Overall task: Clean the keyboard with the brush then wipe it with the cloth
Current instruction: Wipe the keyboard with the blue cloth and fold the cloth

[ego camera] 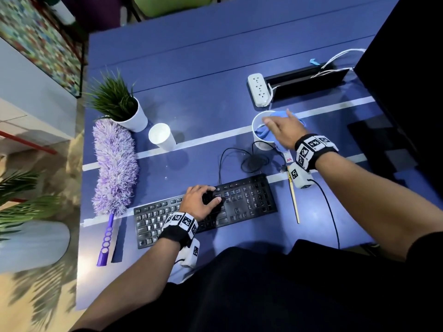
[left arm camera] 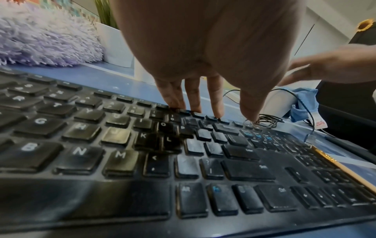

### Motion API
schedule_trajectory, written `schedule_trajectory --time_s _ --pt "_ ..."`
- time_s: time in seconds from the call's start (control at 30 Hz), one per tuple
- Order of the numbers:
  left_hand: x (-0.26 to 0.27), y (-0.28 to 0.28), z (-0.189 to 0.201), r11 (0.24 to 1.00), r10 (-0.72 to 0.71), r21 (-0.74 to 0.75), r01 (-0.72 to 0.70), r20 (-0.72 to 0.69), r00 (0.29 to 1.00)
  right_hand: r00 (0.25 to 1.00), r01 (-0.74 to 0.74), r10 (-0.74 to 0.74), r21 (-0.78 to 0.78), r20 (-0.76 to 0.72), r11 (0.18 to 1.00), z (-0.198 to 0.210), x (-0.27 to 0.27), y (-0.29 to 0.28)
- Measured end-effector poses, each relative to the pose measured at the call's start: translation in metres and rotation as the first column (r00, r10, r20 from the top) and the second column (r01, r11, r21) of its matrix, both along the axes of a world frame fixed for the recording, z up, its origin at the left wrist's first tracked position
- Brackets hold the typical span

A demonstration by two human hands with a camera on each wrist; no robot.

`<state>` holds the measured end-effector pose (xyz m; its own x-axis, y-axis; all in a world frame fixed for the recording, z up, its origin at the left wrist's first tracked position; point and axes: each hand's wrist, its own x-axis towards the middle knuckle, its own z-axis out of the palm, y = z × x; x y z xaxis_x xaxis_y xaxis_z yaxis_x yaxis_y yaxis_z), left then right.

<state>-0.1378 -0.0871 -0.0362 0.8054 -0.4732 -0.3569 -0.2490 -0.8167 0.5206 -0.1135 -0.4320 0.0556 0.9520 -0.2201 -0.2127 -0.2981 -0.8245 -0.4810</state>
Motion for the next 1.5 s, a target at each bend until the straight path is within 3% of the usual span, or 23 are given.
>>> schedule_trajectory --time_s 0.03,0.1,0.17,0.2,0.27,0.33,0.37,0.47,0.57,0.67,0.77,0.87,0.97,1.1,1.2,1.33,1.5 --pt "0.0 0.0 0.0 1.0 0.001 -0.005 -0.001 0.002 1.0 0.97 0.125 -0.14 0.087 0.198 0.988 0.001 -0.006 -0.005" --pt "0.001 0.0 -0.001 1.0 0.005 -0.014 -0.005 -0.004 1.0 0.774 0.359 -0.43 0.238 0.465 0.903 0.001 -0.029 -0.014" --pt "0.001 0.001 -0.003 1.0 0.013 -0.017 -0.013 0.002 1.0 0.595 0.568 -0.653 0.33 0.469 0.754 -0.008 -0.066 -0.013" --pt "0.001 0.002 -0.004 1.0 0.015 -0.015 -0.015 0.006 1.0 0.574 0.647 -0.725 0.331 0.381 0.687 -0.018 -0.085 -0.01" --pt "0.0 0.003 -0.004 1.0 0.009 -0.017 -0.009 0.009 1.0 0.665 0.725 -0.745 0.198 0.049 0.66 -0.049 -0.12 0.0" --pt "-0.001 0.003 -0.005 1.0 0.0 -0.013 0.001 0.006 1.0 0.734 0.664 -0.627 0.079 -0.262 0.744 -0.076 -0.145 0.013" --pt "-0.001 0.003 -0.005 1.0 0.003 -0.011 -0.003 0.002 1.0 0.753 0.618 -0.572 0.049 -0.327 0.785 -0.084 -0.153 0.02" --pt "-0.001 0.003 -0.003 1.0 0.003 -0.03 -0.003 0.001 1.0 0.805 0.538 -0.524 -0.031 -0.278 0.842 -0.093 -0.164 0.032" --pt "0.0 0.003 -0.002 1.0 0.0 -0.024 0.0 0.0 1.0 0.795 0.532 -0.537 -0.101 -0.282 0.841 -0.094 -0.162 0.037" --pt "0.0 0.006 -0.004 1.0 -0.005 -0.02 0.005 0.001 1.0 0.715 0.645 -0.644 -0.101 -0.272 0.758 -0.09 -0.168 0.033" --pt "0.0 0.01 -0.003 1.0 0.008 -0.006 -0.008 0.052 0.999 0.691 0.721 -0.713 0.049 -0.119 0.691 -0.077 -0.169 0.023" --pt "0.0 0.013 0.002 0.999 0.053 0.001 -0.053 0.08 0.995 0.769 0.615 -0.628 0.134 0.116 0.777 -0.04 -0.148 0.014" --pt "-0.002 0.022 0.003 0.998 0.067 0.009 -0.068 0.093 0.993 0.871 0.458 -0.441 -0.03 0.216 0.889 -0.003 -0.108 0.006" --pt "-0.006 0.034 0.006 0.994 0.112 -0.005 -0.112 0.085 0.99 0.955 0.292 -0.293 -0.292 0.045 0.91 0.016 -0.048 -0.003" --pt "-0.009 0.045 0.012 0.986 0.165 -0.015 -0.164 0.094 0.982 0.982 0.089 -0.156 -0.465 -0.107 0.881 0.016 -0.015 0.0" --pt "-0.013 0.062 0.018 0.977 0.21 0.006 -0.212 0.114 0.971 0.976 -0.048 -0.061 -0.476 -0.211 0.878 0.017 0.01 0.016" --pt "-0.017 0.08 0.023 0.972 0.232 0.021 -0.236 0.129 0.964 0.958 -0.094 -0.065 -0.518 -0.28 0.85 0.013 0.015 0.022"
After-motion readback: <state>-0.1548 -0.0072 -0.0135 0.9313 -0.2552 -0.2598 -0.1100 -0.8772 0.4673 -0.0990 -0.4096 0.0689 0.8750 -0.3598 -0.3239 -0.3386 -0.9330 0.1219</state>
